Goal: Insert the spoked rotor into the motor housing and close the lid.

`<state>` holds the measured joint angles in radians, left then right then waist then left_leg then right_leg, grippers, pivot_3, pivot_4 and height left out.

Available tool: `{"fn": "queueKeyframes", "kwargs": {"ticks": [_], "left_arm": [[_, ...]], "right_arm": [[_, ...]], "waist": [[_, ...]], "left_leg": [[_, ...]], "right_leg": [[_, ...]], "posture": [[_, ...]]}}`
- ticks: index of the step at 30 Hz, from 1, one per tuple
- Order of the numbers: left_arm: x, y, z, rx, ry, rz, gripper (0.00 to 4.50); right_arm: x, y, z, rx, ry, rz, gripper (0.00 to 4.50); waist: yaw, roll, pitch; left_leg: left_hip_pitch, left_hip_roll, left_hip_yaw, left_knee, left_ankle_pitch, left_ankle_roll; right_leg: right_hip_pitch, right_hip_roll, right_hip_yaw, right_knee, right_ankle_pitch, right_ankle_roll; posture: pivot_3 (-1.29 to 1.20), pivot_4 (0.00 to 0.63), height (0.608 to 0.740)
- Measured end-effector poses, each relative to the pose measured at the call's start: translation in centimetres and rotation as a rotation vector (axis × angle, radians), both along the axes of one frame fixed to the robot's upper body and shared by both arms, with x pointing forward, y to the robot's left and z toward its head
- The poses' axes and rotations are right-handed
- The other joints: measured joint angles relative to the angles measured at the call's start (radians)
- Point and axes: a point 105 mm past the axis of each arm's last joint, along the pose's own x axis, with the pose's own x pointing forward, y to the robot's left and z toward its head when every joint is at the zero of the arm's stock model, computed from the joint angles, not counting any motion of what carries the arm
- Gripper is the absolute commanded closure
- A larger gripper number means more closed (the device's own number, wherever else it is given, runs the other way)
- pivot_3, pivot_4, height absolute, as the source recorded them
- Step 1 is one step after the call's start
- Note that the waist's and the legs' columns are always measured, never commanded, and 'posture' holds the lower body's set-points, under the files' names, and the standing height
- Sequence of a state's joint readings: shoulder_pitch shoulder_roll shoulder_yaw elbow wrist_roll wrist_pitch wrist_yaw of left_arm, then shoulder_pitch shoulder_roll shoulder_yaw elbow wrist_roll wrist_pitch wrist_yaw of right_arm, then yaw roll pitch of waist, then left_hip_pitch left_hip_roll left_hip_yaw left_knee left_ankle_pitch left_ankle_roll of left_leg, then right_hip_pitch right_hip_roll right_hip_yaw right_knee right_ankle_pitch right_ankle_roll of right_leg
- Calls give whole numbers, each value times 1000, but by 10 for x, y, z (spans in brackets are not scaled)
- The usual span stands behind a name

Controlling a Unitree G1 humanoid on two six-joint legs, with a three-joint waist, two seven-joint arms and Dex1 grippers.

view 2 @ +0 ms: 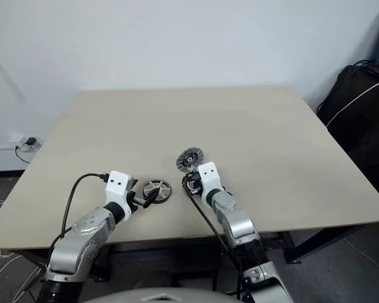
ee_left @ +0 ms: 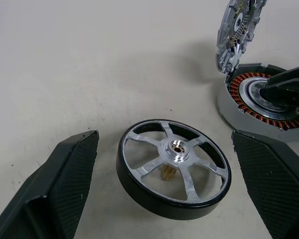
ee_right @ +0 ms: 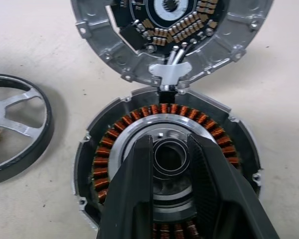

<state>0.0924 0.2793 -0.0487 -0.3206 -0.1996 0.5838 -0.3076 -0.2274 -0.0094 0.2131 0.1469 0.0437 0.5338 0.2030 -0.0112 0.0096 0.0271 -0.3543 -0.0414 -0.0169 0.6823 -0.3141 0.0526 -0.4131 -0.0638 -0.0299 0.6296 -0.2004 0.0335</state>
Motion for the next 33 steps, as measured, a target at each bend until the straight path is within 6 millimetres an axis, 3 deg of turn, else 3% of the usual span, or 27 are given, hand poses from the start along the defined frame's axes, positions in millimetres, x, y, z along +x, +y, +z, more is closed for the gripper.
{"fn": "queueKeyframes", "kwargs": {"ticks": [1, 11, 14, 22, 25, 30, 33], "left_arm": [[0, 0, 0, 0, 0, 0, 0], [0, 0, 0, -1, -1, 0, 0], [0, 0, 0, -1, -1, 0, 0], [0, 0, 0, -1, -1, -1, 0], [0, 0, 0, -1, -1, -1, 0], [0, 0, 1, 0, -5, -1, 0], [1, -1, 3, -1, -19, -4, 0]], "right_arm": [[0, 0, 0, 0, 0, 0, 3838], [-1, 2, 0, 7, 1, 21, 496], [-2, 4, 3, 18, -5, 32, 899], [1, 5, 20, 37, -64, 29, 3558], [1, 2, 17, 11, -50, 12, 4487], [0, -10, 6, -75, 27, -40, 4487], [3, -13, 8, -99, 44, -60, 4487]], "waist": [[0, 0, 0], [0, 0, 0], [0, 0, 0], [0, 0, 0], [0, 0, 0], [0, 0, 0], [1, 0, 0]], "left_leg": [[0, 0, 0, 0, 0, 0], [0, 0, 0, 0, 0, 0], [0, 0, 0, 0, 0, 0], [0, 0, 0, 0, 0, 0], [0, 0, 0, 0, 0, 0], [0, 0, 0, 0, 0, 0], [0, 0, 0, 0, 0, 0]], "right_leg": [[0, 0, 0, 0, 0, 0], [0, 0, 0, 0, 0, 0], [0, 0, 0, 0, 0, 0], [0, 0, 0, 0, 0, 1], [0, 0, 0, 0, 0, 1], [0, 0, 0, 0, 0, 0], [0, -1, 0, 0, 0, 0]], "posture": [[0, 0, 740], [0, 0, 740], [0, 0, 740], [0, 0, 740], [0, 0, 740], [0, 0, 740], [0, 0, 740]]}}
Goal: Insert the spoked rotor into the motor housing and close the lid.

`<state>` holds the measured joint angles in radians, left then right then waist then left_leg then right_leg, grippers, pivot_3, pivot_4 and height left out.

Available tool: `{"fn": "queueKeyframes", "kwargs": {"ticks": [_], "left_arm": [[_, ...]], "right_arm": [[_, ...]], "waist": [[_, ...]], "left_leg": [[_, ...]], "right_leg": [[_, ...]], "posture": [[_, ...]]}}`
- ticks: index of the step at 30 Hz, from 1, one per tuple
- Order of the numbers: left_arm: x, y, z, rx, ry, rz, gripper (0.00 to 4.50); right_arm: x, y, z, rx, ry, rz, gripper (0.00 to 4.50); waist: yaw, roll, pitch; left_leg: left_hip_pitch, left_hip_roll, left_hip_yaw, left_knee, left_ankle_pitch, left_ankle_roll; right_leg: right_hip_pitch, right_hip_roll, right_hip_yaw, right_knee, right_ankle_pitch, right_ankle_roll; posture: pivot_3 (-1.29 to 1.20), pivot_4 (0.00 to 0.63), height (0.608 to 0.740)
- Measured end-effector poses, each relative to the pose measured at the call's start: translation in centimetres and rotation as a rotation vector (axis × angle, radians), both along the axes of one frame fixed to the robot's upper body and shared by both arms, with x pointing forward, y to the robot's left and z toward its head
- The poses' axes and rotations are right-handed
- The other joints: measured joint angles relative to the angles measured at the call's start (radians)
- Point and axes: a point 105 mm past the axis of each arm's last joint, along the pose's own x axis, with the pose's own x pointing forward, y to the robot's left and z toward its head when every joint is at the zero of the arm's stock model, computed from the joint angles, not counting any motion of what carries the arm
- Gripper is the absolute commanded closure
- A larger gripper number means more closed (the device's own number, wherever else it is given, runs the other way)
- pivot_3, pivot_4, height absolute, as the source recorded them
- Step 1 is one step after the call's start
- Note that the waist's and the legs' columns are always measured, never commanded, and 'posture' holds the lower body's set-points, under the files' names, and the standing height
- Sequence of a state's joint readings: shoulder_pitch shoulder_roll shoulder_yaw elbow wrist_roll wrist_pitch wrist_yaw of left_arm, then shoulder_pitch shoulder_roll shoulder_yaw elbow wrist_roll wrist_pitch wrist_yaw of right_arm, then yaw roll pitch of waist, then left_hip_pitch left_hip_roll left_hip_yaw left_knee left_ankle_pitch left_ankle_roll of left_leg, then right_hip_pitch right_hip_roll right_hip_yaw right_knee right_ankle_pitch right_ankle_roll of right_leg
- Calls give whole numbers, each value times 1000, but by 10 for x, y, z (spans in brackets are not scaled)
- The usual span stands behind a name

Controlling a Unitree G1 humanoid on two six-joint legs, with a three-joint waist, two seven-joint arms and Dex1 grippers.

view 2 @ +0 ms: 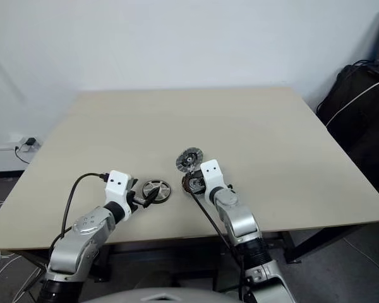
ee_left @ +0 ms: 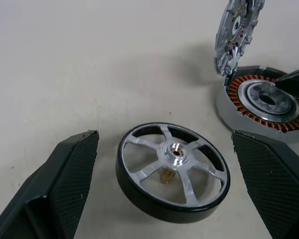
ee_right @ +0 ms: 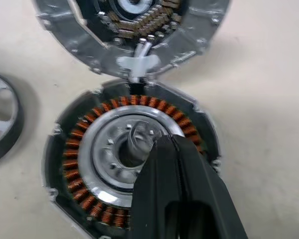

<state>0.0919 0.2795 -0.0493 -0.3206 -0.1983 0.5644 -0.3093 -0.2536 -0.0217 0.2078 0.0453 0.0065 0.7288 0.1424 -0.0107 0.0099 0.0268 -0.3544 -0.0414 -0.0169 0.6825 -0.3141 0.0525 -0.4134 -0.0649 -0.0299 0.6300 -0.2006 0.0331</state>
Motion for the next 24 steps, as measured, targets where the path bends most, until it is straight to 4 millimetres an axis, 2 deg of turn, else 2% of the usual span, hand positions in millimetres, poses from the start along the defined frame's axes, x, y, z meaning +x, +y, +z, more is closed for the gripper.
{"fn": "queueKeyframes", "kwargs": {"ticks": [14, 19, 24], "left_arm": [[0, 0, 0, -2, -7, -1, 0], [0, 0, 0, -2, -7, -1, 0], [-1, 0, 0, -2, -6, 0, 0]], "right_arm": [[2, 0, 5, -2, -18, -6, 4487], [7, 5, 10, 2, -59, 15, 4487], [9, 10, 7, -4, -53, 41, 4487]], "waist": [[-1, 0, 0], [-1, 0, 0], [-1, 0, 0]], "left_leg": [[0, 0, 0, 0, 0, 0], [0, 0, 0, 0, 0, 0], [0, 0, 0, 0, 0, 0]], "right_leg": [[0, 1, 0, 0, 0, 0], [0, 1, 0, 0, 0, 0], [0, 1, 0, 0, 0, 0]], "posture": [[0, 0, 740], [0, 0, 740], [0, 0, 740]]}}
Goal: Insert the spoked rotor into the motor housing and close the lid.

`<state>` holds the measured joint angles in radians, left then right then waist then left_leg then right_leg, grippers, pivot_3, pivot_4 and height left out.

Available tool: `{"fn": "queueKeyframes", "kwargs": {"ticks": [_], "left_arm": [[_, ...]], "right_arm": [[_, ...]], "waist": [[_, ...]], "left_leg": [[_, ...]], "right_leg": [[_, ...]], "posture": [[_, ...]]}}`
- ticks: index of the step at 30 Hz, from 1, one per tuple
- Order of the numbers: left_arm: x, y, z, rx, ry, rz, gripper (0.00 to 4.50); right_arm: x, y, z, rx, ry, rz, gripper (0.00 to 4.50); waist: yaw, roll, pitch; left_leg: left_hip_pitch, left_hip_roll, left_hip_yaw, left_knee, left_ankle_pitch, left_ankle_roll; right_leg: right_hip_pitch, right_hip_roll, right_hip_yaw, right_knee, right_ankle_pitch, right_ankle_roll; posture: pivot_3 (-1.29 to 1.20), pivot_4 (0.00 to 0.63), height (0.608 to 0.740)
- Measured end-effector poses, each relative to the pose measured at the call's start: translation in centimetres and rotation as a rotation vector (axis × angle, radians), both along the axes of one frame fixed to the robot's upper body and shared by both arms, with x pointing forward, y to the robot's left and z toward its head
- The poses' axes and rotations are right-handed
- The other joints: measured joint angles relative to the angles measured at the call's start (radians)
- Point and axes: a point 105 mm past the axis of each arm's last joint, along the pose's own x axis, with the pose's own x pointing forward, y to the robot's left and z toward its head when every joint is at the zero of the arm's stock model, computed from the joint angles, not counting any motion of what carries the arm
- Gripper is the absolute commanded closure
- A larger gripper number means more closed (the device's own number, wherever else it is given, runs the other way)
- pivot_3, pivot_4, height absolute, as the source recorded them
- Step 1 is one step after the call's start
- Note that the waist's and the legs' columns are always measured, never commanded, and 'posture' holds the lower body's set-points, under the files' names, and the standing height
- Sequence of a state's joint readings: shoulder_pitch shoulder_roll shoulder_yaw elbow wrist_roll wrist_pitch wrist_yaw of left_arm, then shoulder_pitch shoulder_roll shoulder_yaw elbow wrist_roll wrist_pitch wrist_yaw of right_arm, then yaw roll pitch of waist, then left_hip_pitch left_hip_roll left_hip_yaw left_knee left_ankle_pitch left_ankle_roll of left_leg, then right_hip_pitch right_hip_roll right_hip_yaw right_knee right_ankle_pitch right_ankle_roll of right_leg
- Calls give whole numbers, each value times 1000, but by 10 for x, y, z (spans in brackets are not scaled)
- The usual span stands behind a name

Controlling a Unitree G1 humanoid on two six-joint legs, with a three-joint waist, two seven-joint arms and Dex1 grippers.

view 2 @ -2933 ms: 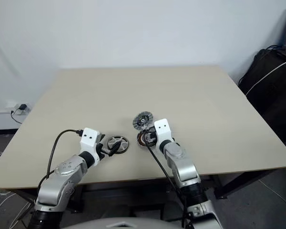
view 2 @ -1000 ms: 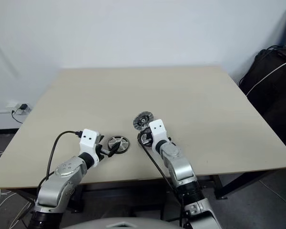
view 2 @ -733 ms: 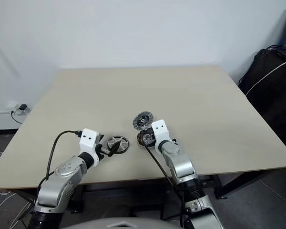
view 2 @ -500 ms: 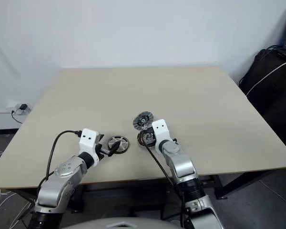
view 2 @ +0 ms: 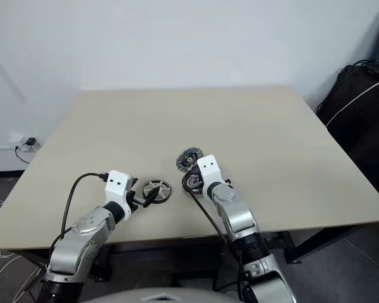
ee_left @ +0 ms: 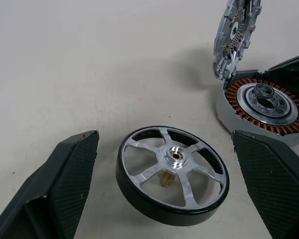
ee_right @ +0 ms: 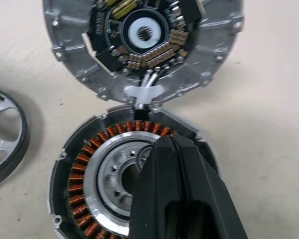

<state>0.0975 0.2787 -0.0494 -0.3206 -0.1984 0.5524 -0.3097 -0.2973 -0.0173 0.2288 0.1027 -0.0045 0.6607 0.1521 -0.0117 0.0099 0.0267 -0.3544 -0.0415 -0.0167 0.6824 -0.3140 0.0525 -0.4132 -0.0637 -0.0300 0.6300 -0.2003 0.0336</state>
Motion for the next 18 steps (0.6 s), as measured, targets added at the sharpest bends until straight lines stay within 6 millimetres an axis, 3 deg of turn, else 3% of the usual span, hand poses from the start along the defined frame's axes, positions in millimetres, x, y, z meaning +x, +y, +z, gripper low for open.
{"fn": "queueKeyframes", "kwargs": {"ticks": [18], "left_arm": [[-2, 1, -2, -1, 7, 7, 0]], "right_arm": [[0, 9, -8, -45, 42, 105, 4487]], "waist": [[0, 0, -2]], "left_leg": [[0, 0, 0, 0, 0, 0]], "right_leg": [[0, 0, 0, 0, 0, 0]], "posture": [[0, 0, 740]]}}
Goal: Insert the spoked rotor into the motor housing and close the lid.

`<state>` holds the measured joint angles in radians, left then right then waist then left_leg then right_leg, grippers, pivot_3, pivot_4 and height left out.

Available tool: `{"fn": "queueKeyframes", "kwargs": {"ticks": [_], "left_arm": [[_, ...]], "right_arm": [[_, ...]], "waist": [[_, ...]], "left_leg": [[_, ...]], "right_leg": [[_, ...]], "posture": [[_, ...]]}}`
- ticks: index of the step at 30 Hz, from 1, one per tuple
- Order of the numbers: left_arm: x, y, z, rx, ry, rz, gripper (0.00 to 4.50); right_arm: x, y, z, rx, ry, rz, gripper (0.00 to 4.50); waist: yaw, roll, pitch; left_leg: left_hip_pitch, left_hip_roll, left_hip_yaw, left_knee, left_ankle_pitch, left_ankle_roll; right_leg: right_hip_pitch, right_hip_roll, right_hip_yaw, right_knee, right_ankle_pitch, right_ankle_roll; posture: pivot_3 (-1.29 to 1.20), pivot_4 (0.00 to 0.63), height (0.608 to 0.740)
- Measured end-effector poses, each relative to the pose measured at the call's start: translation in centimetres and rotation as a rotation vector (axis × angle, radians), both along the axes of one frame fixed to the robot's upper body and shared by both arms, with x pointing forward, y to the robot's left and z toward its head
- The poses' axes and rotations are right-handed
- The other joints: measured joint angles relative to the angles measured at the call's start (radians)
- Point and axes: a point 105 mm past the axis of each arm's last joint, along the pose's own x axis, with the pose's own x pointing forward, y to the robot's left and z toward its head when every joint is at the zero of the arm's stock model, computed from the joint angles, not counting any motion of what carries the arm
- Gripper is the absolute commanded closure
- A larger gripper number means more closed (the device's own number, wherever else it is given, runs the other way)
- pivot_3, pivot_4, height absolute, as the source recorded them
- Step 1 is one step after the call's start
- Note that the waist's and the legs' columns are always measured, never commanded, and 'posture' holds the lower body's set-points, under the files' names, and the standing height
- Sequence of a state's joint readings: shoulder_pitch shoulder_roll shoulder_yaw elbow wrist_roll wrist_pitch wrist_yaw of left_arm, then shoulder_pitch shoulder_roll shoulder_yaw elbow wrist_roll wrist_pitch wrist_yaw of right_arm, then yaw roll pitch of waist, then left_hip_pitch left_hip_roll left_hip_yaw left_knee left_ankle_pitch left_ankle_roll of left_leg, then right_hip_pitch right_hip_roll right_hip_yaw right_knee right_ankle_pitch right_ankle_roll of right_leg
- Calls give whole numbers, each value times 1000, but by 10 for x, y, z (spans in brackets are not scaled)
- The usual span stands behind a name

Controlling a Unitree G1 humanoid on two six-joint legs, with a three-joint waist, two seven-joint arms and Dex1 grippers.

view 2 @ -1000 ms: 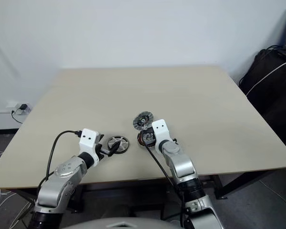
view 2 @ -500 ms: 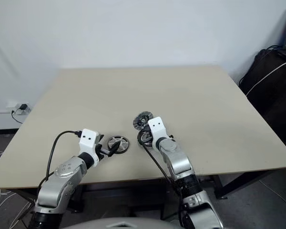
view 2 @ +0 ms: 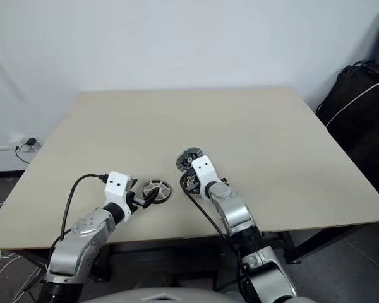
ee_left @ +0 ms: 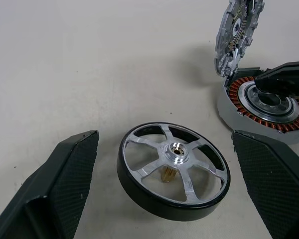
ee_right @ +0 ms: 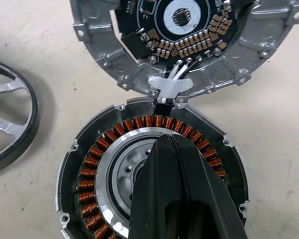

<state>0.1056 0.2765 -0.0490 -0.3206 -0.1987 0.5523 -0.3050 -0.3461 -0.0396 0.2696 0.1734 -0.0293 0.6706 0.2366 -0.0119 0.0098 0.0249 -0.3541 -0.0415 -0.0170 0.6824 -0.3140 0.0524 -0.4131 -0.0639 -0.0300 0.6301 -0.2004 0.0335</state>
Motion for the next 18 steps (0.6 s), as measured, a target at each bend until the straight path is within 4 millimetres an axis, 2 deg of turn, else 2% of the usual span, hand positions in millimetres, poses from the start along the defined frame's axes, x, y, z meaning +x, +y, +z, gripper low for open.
{"fn": "queueKeyframes", "kwargs": {"ticks": [18], "left_arm": [[0, -1, 0, -2, -2, -1, 0]], "right_arm": [[-12, -1, 2, -1, 43, 16, 4487]], "waist": [[0, 0, 0]], "left_leg": [[0, 0, 0, 0, 0, 0]], "right_leg": [[0, 0, 0, 0, 0, 0]], "posture": [[0, 0, 740]]}}
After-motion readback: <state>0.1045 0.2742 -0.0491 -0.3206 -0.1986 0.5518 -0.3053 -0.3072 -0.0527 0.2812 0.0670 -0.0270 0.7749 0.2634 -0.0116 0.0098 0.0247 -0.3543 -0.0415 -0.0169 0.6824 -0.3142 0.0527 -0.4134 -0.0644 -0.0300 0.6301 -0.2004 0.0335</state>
